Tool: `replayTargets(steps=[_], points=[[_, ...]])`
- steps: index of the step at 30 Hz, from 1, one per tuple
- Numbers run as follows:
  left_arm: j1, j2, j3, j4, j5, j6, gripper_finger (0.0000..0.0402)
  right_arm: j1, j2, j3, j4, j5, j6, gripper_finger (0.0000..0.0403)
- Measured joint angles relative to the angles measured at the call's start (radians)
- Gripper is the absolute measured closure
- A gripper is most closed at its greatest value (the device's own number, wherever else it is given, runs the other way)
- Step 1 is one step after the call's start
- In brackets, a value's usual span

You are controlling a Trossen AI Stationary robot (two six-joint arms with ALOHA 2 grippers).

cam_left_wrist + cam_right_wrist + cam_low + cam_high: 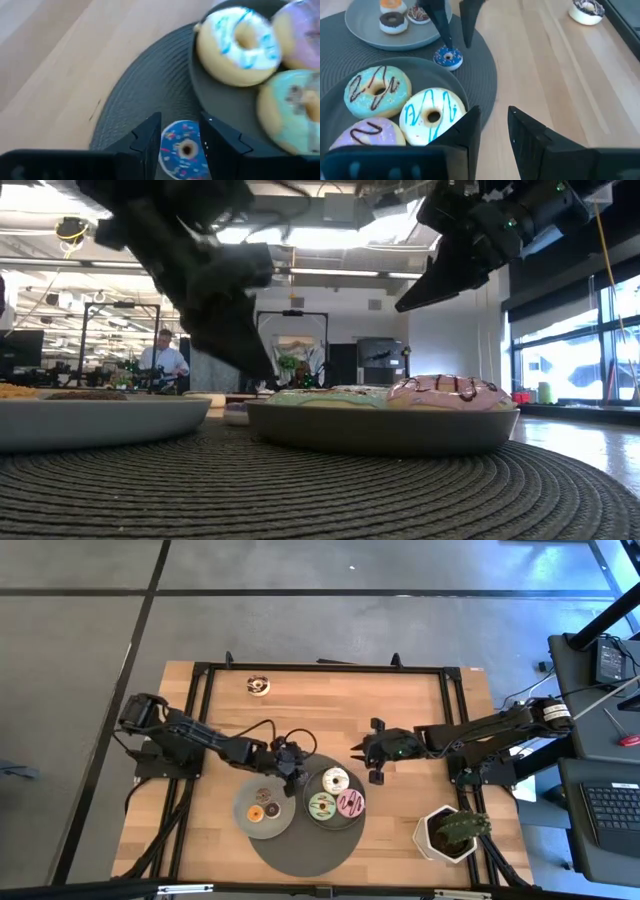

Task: Pick & Place donuts
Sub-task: Put the small blue donut on the gray plate

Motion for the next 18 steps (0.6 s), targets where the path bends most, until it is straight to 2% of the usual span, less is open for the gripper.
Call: replayTargets(steps=[6, 18], points=[[0.027, 0.042, 0.000, -0.001, 0.097, 0.005, 0.0274, 0.000, 0.000, 0.000, 0.001, 0.000, -0.004, 0.0302], [0.029, 0.048, 0.000, -0.068, 0.097, 0.034, 0.0274, 0.000, 0.000, 0.000, 0.002, 0.000, -0.030, 0.0302]])
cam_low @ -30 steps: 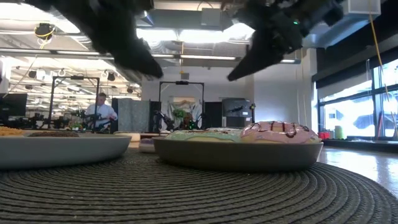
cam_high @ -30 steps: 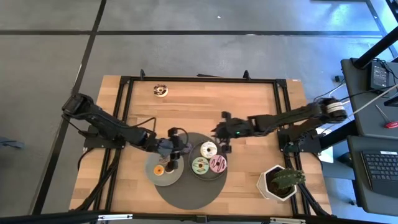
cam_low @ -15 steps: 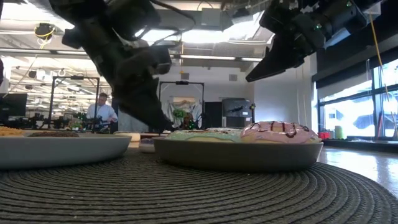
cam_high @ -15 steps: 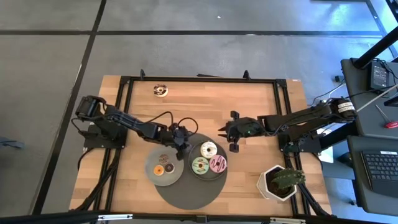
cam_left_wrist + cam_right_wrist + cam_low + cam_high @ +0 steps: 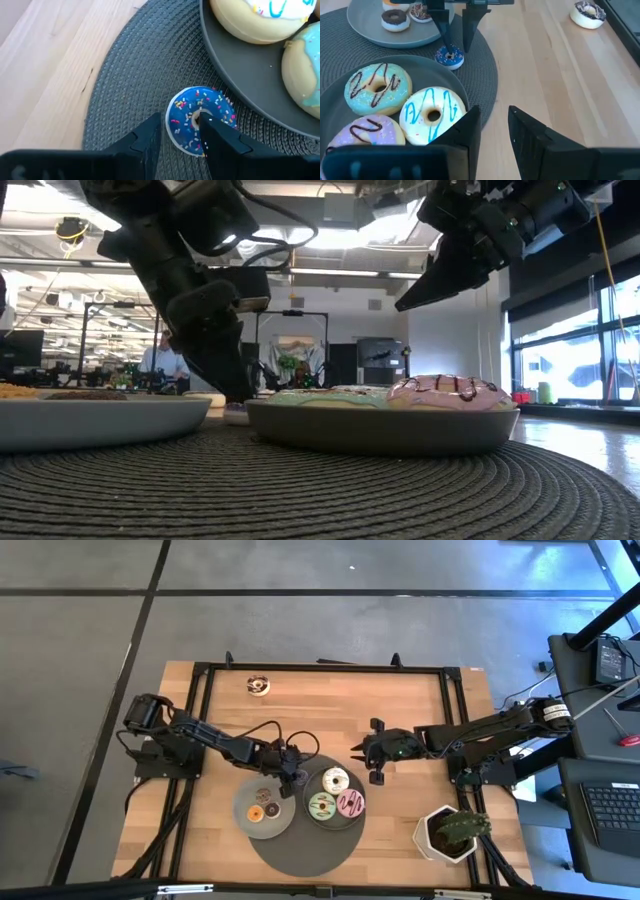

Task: Pick & Place donuts
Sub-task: Put the small blue donut on the gray plate

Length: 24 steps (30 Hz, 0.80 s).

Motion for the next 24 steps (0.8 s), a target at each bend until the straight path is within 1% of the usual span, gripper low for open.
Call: replayTargets(steps=[2, 6, 18, 20, 24], points=[[0.000, 0.000, 0.000, 0.000, 0.000, 0.000, 0.0275, 0.000, 0.000, 0.000, 0.000, 0.001, 0.000, 0.0302], [0.000, 0.000, 0.000, 0.000, -0.002, 0.000, 0.0284, 0.000, 0.000, 0.000, -0.001, 0.048, -0.001, 0.0302], [0.000, 0.000, 0.000, -0.001, 0.006, 0.000, 0.0376, 0.000, 0.000, 0.000, -0.001, 0.050, -0.002, 0.0302], [0.000, 0.000, 0.000, 0.000, 0.025, 0.012, 0.0391, 0.000, 0.000, 0.000, -0.001, 0.050, -0.002, 0.0302], [-0.001, 0.000, 0.001, 0.000, 0.023, 0.020, 0.0396, 0.000, 0.000, 0.000, -0.001, 0.050, -0.004, 0.0302]])
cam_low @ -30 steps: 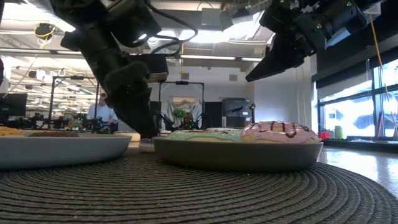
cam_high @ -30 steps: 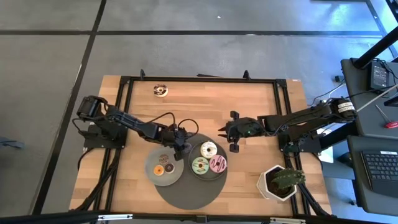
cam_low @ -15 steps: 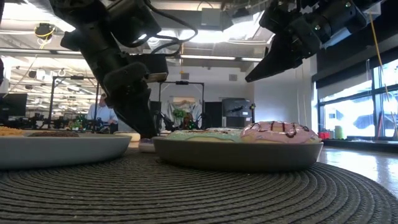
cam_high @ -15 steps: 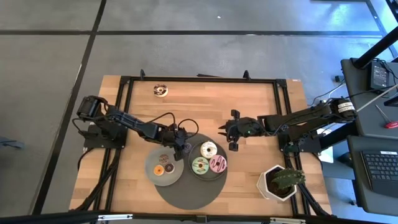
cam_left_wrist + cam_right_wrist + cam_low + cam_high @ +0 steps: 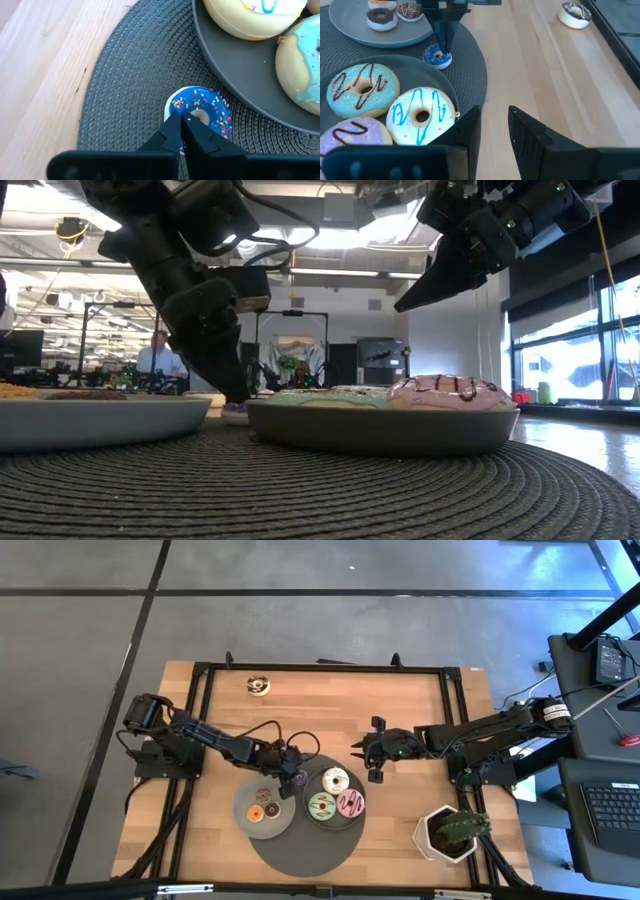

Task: Pick & Place donuts
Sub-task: Put the small blue donut on the gray plate

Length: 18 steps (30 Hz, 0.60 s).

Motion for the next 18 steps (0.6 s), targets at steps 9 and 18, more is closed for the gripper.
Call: replayTargets(steps=[9, 18], points=[[0.017, -0.116, 0.000, -0.010, 0.034, 0.052, 0.0398, 0.000, 0.000, 0.000, 0.000, 0.009, -0.023, 0.0302], [-0.104, -0.354, 0.001, -0.258, 0.099, -0.109, 0.0399, 0.000, 0.000, 0.000, -0.004, 0.051, -0.019, 0.0302]])
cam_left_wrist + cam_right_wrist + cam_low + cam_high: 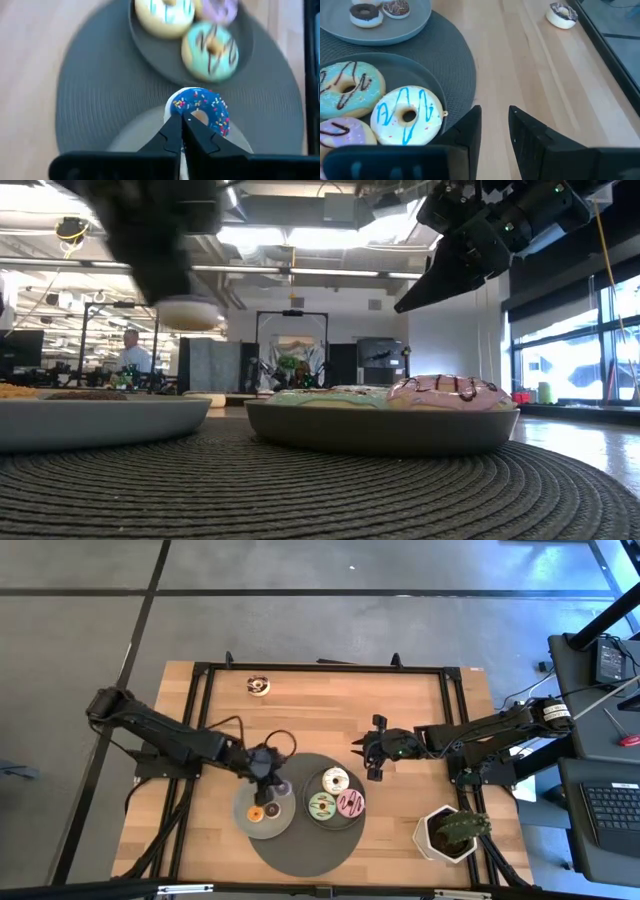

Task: Pick & Place donuts
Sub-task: Put the small blue donut on the gray plate

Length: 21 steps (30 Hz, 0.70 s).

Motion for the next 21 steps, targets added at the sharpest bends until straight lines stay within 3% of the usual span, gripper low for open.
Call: replayTargets(steps=[10, 21], points=[[-0.269, -0.013, -0.001, -0.148, -0.141, -0.399, 0.0399, 0.000, 0.000, 0.000, 0.015, 0.000, 0.029, 0.0302], [-0.370, 0.069, -0.001, -0.187, -0.283, -0.554, 0.0399, 0.000, 0.000, 0.000, 0.017, 0.000, 0.056, 0.0302]])
